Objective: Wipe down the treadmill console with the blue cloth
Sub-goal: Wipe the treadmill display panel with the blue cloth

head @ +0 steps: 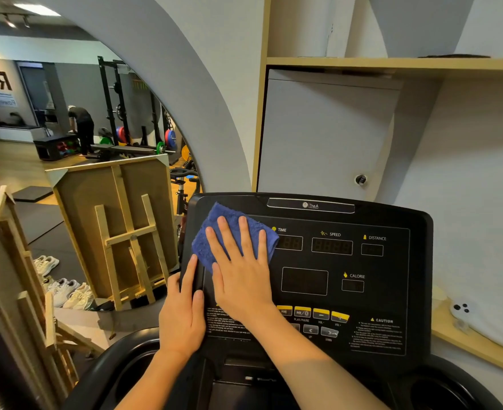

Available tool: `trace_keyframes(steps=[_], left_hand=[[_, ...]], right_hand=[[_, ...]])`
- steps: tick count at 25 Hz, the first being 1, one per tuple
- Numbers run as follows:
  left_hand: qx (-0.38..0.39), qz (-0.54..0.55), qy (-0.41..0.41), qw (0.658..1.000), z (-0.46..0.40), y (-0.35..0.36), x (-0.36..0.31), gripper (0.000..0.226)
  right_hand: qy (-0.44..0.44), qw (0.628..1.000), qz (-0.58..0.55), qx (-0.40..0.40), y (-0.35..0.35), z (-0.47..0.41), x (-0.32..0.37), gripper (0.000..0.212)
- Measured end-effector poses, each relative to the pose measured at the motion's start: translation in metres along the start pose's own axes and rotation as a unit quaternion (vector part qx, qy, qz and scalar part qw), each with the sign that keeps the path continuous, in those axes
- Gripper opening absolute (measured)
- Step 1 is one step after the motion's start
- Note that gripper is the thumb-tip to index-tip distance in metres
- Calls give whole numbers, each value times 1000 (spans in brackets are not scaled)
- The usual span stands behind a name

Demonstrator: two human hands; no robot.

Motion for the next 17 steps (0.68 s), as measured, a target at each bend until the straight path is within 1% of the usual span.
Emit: trace_keyframes(steps=[9,13,17], left_hand=[[4,21,-19,1000,1,1,4,55],[9,10,-28,1000,1,-1,3,55],[8,5,-38,999,1,-3,1,57]], right_hand=[[6,999,-19,44,21,55,10,71],[6,998,-7,69,30,81,9,72],[14,997,-2,77,31,96,-1,71]])
Point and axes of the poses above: each hand's wrist, its own z-axis away from the middle knuckle, its own y-axis out of the palm, x = y × z, the point moved 8 cm from there along -z, towards the middle knuckle, and after that the axes turned 1 degree about -z, right-handed, at the moved point
